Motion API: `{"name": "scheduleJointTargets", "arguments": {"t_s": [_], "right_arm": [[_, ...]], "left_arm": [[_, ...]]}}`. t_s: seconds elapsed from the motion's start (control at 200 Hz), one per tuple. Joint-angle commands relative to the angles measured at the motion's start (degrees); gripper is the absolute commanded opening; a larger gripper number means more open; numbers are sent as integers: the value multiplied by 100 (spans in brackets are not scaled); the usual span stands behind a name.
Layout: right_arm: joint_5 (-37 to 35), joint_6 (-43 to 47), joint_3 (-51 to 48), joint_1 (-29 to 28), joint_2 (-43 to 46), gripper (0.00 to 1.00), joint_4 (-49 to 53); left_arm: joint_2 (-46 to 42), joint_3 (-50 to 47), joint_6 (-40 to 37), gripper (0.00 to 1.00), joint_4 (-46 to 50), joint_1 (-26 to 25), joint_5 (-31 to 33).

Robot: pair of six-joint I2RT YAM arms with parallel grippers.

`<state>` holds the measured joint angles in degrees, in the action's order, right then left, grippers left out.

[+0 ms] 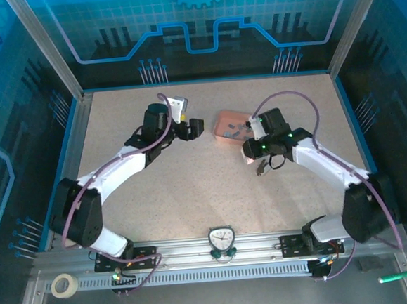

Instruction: Load the staples into the stapler

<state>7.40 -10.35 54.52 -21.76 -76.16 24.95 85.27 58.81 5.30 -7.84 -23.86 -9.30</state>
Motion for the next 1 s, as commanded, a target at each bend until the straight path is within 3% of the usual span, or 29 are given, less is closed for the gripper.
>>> {"name": "scheduleJointTargets", "arguments": {"t_s": [0.0,0.115,0.195,0.345,0.465,0.605,0.996], "right_arm": [[1215,1234,-314,-39,513,19,-924],[2158,2123,-381,-54,796,17,-1180],[2605,2773,-381,-104,870,15,-1173],[3137,4095,-238,-304,863,13,-862],[3241,4957,-61,-489,764,12,-514],[3448,5304,134,-617,596,12,-368],[3706,5307,303,-776,339,12,-689]], "left_arm": [[-633,-263,-1214,78,-153,-53,-1205],[-1038,-355,-2243,73,293,-68,-2128],[-1118,-150,-3232,65,1170,-95,-2820],[-1053,272,-4408,62,2701,-293,-3192],[-991,256,-4968,64,2952,-540,-3117],[-831,354,-5485,64,3230,-751,-3102],[-635,408,-5753,50,3166,-911,-2774]]}}
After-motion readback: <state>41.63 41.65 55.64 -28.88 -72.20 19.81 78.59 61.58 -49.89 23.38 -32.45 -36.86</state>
